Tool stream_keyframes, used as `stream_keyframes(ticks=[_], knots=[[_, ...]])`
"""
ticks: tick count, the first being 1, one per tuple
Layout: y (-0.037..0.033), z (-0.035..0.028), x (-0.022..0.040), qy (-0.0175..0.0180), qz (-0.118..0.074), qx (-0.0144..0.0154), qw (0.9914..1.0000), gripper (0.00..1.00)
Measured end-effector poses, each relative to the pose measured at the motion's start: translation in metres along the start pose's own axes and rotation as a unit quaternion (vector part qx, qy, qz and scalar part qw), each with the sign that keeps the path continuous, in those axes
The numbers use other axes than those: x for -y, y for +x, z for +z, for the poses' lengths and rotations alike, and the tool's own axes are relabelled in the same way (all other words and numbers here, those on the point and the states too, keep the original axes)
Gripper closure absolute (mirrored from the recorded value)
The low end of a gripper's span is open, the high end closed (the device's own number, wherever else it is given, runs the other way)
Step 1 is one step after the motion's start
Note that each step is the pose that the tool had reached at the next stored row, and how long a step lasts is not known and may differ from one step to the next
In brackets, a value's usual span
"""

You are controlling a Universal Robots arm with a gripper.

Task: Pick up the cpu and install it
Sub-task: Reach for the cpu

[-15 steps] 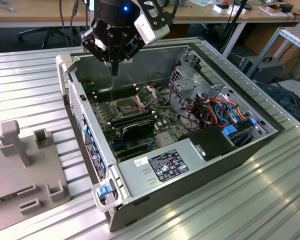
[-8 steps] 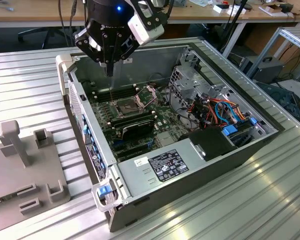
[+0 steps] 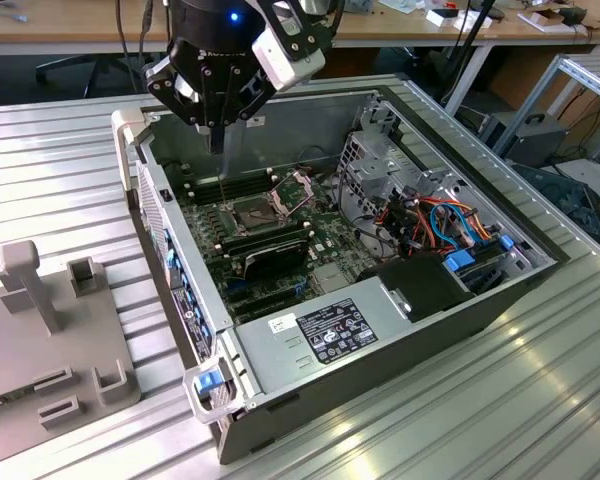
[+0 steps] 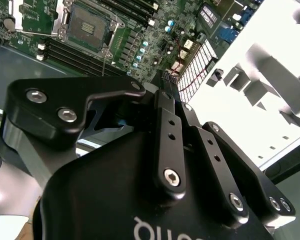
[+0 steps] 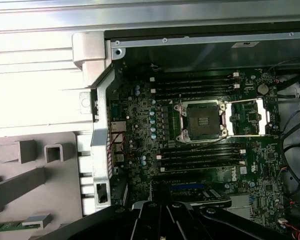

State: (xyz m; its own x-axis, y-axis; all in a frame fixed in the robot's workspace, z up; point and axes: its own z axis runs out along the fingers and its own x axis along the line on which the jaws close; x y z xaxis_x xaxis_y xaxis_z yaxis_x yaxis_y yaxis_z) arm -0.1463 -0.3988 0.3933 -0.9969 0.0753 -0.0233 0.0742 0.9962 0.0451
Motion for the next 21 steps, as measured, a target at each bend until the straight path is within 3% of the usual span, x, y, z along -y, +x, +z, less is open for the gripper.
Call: stream_keyframes(ticks=[4, 12, 21], knots=[[0.0033, -0.0001, 0.0003, 0.0000, 0.000, 0.0000, 1.00000, 0.89], [0.0234, -0.0006, 0.0017, 0.0000, 0.000, 0.0000, 1.00000, 0.89], [0.0256, -0.0007, 0.0019, 0.0000, 0.000, 0.0000, 1.00000, 0.89]])
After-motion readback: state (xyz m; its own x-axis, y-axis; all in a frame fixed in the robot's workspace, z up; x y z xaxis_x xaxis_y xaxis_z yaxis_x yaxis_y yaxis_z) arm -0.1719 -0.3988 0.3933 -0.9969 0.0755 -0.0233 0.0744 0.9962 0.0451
